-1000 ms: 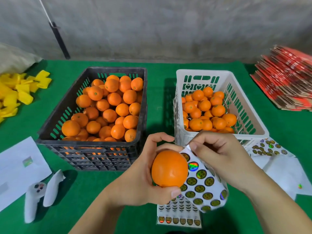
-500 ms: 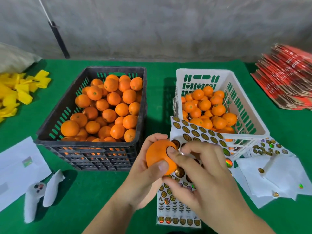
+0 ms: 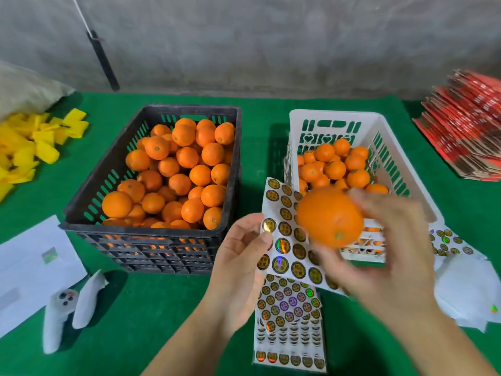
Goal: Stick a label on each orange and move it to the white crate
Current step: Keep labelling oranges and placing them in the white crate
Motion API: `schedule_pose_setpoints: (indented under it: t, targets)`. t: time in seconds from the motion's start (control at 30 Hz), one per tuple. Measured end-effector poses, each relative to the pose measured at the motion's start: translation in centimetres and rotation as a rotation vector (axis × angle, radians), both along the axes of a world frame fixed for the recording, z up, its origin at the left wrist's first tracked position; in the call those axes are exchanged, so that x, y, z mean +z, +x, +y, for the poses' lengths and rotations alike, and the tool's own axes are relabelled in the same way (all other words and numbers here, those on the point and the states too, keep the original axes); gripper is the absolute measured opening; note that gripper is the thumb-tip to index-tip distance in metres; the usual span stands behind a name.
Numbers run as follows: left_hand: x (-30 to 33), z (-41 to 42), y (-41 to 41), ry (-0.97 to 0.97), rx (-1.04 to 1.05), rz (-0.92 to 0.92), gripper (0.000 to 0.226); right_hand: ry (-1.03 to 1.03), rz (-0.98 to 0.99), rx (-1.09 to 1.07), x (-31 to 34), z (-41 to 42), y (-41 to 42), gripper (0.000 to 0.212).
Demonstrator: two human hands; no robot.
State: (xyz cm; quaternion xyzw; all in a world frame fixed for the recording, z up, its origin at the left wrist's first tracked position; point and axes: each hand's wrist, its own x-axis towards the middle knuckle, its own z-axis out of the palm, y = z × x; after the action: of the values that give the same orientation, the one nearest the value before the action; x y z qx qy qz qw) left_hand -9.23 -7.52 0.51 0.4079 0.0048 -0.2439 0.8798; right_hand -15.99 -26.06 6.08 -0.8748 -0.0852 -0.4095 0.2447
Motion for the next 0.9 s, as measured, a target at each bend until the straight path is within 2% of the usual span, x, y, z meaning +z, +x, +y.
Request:
schedule_pose_setpoints:
  t: [0.07,0.13,0.17,0.23,0.27,0.33,0.4,0.47,0.5,0.53,0.6,0.63,0.67,0.73,0.83,0.87,0.9]
  targets:
    - [-0.5,0.5,0.5,0.017,-0.024,-0.048,0.031,0.093,0.163,-0.245,0.4,-2.5,1.6,0.085]
    - [-0.9,1.0,1.4,0.042,-0.080,-0.125,0.037,0.364,0.437,-0.325,-0.7,-3.7,2.4,0.109]
    - [-0.9,1.1,2.0,0.023,-0.098,-0.149,0.038,0.584,0.586,-0.239,-1.1,-3.5,2.5,0.111]
    - [-0.8,1.3,3.5,-0.017,-0.137,-0.167,0.037,1.095,0.914,0.086,-2.3,-2.2,2.3,0.110]
    - [-0.5,1.5,4.2,-0.014,-0.151,-0.164,0.036,1.262,1.029,0.238,-2.9,-1.5,2.2,0.104]
    - [0.1,1.8,5.8,0.028,-0.185,-0.173,0.033,1.366,1.051,0.370,-4.2,-0.2,2.3,0.098]
    - [0.6,2.3,7.4,0.061,-0.235,-0.187,0.034,1.360,0.963,0.316,-5.2,0.9,3.1,0.108]
    - [1.2,2.6,8.7,0.034,-0.295,-0.176,0.047,1.425,0.907,0.309,-5.5,1.5,4.1,0.116]
    - [1.1,2.6,9.3,0.008,-0.327,-0.169,0.058,1.489,0.900,0.358,-5.6,1.6,4.5,0.110]
    - [1.0,2.7,9.9,-0.014,-0.357,-0.169,0.065,1.551,0.899,0.439,-5.7,1.5,4.8,0.092]
    - [0.5,2.8,11.0,-0.033,-0.399,-0.192,0.058,1.632,0.842,0.559,-5.8,1.3,5.3,0.045]
    - [0.1,2.9,11.7,0.002,-0.408,-0.226,0.049,1.639,0.797,0.578,-5.8,1.2,5.4,0.036]
    - [-0.3,3.0,12.3,0.097,-0.396,-0.287,0.040,1.638,0.751,0.578,-5.6,1.1,5.6,0.036]
    - [-1.4,3.1,14.4,0.512,-0.260,-0.512,0.031,1.615,0.671,0.504,-5.6,0.7,5.8,0.037]
    - [-2.5,3.0,19.4,1.164,0.013,-0.698,0.045,1.601,0.621,0.396,-5.9,0.1,5.9,0.037]
    - [-2.9,3.1,21.1,1.394,-0.035,-0.748,0.046,1.613,0.611,0.389,-6.1,-0.1,5.8,0.036]
    - [-3.5,3.0,22.5,1.643,-0.217,-0.799,0.049,1.624,0.608,0.386,-6.2,-0.1,5.8,0.033]
